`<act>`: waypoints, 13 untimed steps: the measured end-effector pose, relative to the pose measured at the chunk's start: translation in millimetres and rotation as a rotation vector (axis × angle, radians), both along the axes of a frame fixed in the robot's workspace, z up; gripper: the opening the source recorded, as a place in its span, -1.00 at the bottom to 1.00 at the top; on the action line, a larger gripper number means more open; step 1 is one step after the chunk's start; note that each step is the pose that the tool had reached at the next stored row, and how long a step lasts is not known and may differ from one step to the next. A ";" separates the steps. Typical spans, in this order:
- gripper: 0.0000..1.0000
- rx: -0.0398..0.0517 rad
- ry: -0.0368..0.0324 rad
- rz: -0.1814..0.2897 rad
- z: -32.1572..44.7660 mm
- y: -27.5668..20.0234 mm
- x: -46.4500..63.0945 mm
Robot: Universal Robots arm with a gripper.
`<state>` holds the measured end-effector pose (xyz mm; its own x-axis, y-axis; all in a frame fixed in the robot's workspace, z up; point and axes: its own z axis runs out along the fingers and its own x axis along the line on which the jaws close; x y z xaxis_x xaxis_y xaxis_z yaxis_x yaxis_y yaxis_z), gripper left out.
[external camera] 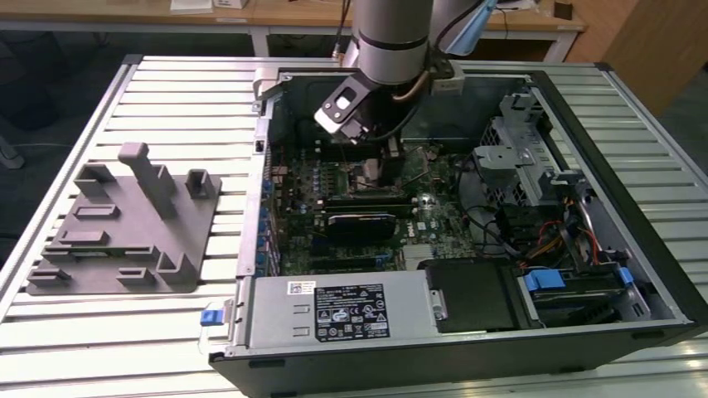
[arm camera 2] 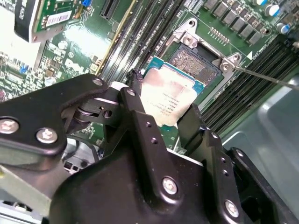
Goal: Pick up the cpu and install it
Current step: 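Place the cpu into insertion slot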
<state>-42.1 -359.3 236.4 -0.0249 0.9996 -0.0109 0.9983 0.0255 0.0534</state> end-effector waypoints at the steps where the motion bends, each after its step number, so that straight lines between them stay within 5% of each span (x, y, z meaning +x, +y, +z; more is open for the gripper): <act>1: 0.09 -0.0001 0.0000 -0.015 -0.2 0.0 0.0; 8: 0.09 -0.0031 0.0000 -0.040 -3.5 3.3 0.0; 13: 0.09 -0.0434 -0.0008 -0.040 -7.5 7.9 0.0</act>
<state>-42.2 -351.3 228.8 0.0153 0.9984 -0.0543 0.9985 -0.0123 0.0539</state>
